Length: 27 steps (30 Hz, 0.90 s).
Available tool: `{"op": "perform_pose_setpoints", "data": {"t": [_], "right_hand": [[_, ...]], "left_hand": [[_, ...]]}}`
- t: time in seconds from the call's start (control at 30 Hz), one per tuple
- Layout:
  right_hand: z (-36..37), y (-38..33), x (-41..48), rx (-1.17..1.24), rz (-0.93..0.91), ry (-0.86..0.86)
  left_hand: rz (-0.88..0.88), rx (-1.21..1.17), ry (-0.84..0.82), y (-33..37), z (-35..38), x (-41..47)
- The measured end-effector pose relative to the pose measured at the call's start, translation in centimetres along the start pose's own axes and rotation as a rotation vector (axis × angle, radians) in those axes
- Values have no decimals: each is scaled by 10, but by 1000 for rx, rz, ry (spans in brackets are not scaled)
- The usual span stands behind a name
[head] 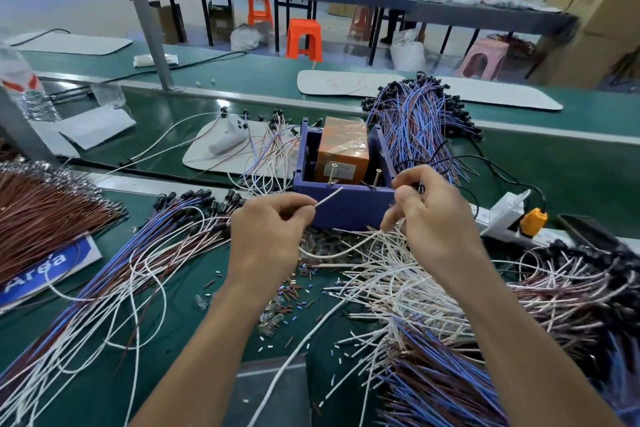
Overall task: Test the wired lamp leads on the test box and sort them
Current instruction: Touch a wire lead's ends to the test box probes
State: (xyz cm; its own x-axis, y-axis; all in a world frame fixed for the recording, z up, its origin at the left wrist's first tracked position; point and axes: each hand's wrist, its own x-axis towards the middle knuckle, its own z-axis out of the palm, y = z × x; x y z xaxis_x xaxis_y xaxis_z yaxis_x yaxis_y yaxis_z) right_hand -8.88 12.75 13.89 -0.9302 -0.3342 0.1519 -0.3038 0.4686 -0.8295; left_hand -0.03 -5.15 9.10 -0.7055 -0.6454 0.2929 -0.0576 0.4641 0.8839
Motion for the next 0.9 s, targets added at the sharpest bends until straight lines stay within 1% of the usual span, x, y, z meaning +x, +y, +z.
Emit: {"op": "perform_pose_setpoints", "data": {"t": [0.1,0.17,0.27,0.33,0.4,0.5,0.57,0.7,0.77,0.9], "right_hand": [[-14,2,9,-131,-45,2],[-18,7,14,-163,-60,7],[-20,17,17,-219,-92,73],[-19,23,20,-169,-94,100],[-18,27,25,-45,-70,104],[-19,30,29,35,-61,71],[-19,31,29,-51,-83,56],[-21,24,28,-430,-170,124],[-20,21,30,-497,-200,128],[-20,22,33,-519,-186,122]], "left_hand": [[44,84,-1,-2,4,11],[82,131,5,-5,8,17],[127,171,23,-10,13,23],[146,192,36,-11,16,24],[157,215,60,-15,18,25],[140,184,83,-19,17,26],[148,172,84,-19,17,27],[139,160,97,-22,17,32],[149,170,99,-23,17,34],[134,186,107,-25,17,36]]}}
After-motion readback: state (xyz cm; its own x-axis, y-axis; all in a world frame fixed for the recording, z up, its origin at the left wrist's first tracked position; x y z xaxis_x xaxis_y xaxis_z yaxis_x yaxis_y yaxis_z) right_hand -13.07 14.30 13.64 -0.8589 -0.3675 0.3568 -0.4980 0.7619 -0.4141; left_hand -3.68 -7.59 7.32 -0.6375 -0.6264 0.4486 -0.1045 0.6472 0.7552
